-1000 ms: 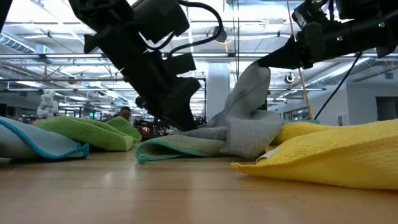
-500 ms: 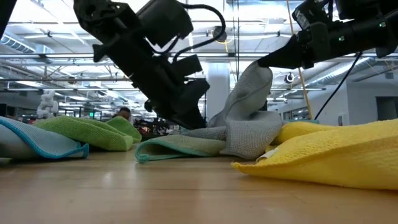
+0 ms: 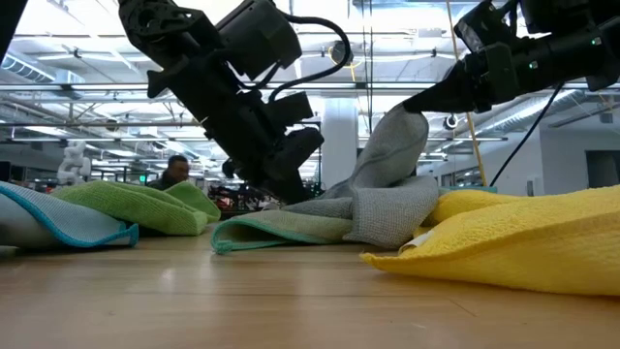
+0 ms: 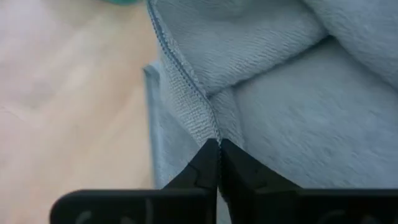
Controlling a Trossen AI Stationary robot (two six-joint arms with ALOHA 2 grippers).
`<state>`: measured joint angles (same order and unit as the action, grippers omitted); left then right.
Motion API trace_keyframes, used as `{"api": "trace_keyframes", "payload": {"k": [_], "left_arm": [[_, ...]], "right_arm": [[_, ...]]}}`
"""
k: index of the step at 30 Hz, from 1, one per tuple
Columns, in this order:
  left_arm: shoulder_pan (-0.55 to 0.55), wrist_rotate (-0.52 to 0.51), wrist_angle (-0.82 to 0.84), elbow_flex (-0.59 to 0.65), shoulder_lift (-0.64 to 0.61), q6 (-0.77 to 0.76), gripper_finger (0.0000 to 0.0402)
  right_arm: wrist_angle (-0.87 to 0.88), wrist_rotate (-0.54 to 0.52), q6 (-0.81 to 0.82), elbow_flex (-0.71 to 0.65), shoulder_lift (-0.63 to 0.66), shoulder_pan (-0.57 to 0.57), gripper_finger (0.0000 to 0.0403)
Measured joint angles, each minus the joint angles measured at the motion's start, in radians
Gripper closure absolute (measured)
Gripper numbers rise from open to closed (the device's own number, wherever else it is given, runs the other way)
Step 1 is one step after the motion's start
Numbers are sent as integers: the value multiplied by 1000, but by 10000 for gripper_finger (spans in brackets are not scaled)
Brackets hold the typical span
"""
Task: Fold microfiber towels
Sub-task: Fold the gray microfiber cloth
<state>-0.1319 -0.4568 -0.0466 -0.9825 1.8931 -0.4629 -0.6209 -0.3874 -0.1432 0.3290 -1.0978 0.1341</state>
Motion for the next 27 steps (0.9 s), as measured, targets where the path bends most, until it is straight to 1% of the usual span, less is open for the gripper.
{"api": "trace_keyframes", "payload": {"k": [3,7,10,12,16,17,22,24,27], "left_arm": [[-1,47,36,0,-1,-71,355],[-7,47,53,0,-1,-100,311],[-16,36,46,0,-1,-95,302],[-23,5,43,0,-1,-74,315],[-26,-10,44,0,-1,-44,384],[-26,-14,43,0,-2,-44,391],[-52,-43,45,-18,-39,-37,397],[-84,-46,47,-33,-72,-23,397],[-157,-92,46,-63,-126,25,398]], "right_arm": [[0,0,0,0,0,0,403],[0,0,-2,0,0,0,403],[0,0,-4,0,0,0,403],[0,0,-7,0,0,0,403],[5,1,-8,0,0,0,403],[9,2,-7,0,0,0,403],[11,84,30,0,5,8,403],[3,127,68,1,22,29,403],[17,132,106,2,57,87,403]]}}
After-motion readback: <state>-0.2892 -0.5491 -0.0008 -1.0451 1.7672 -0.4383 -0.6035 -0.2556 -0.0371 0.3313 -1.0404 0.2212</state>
